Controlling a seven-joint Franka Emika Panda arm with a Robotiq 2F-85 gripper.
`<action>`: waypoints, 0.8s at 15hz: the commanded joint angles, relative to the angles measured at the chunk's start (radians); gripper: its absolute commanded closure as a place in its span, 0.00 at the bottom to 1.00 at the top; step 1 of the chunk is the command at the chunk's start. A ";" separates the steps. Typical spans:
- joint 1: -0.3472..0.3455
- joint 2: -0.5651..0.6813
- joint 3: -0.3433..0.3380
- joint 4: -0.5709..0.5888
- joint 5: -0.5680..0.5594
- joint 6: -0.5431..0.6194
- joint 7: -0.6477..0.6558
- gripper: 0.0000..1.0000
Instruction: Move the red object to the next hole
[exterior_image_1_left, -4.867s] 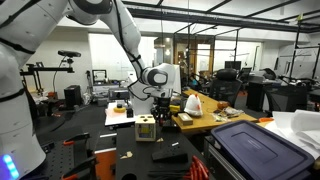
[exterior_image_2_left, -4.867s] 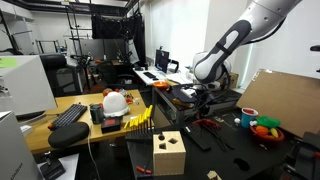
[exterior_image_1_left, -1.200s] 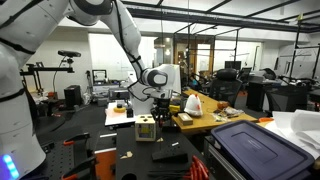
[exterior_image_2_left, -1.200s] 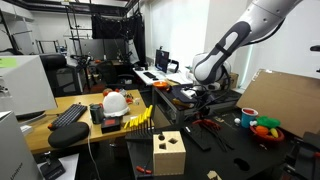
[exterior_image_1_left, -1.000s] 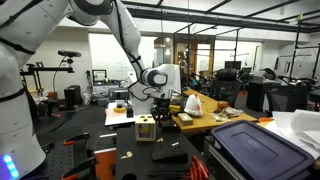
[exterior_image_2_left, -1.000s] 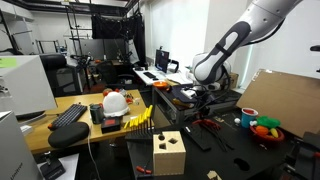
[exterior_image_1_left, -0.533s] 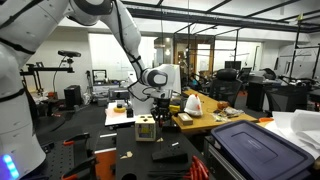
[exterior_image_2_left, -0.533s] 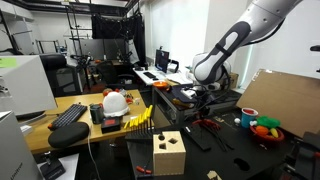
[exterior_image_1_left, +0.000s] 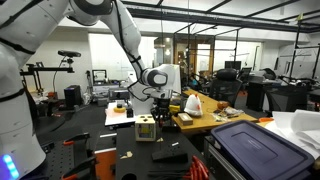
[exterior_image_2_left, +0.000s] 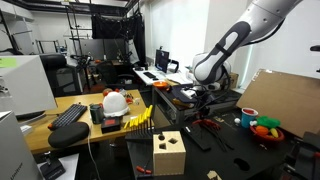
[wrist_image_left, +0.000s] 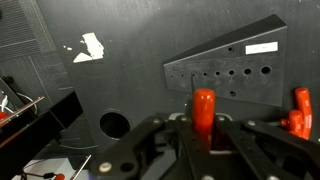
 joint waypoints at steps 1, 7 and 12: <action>0.000 0.001 0.000 0.003 0.000 -0.003 0.000 0.91; 0.002 0.000 -0.004 0.001 -0.003 0.001 0.005 0.98; 0.009 -0.002 -0.022 -0.013 -0.009 0.009 0.023 0.98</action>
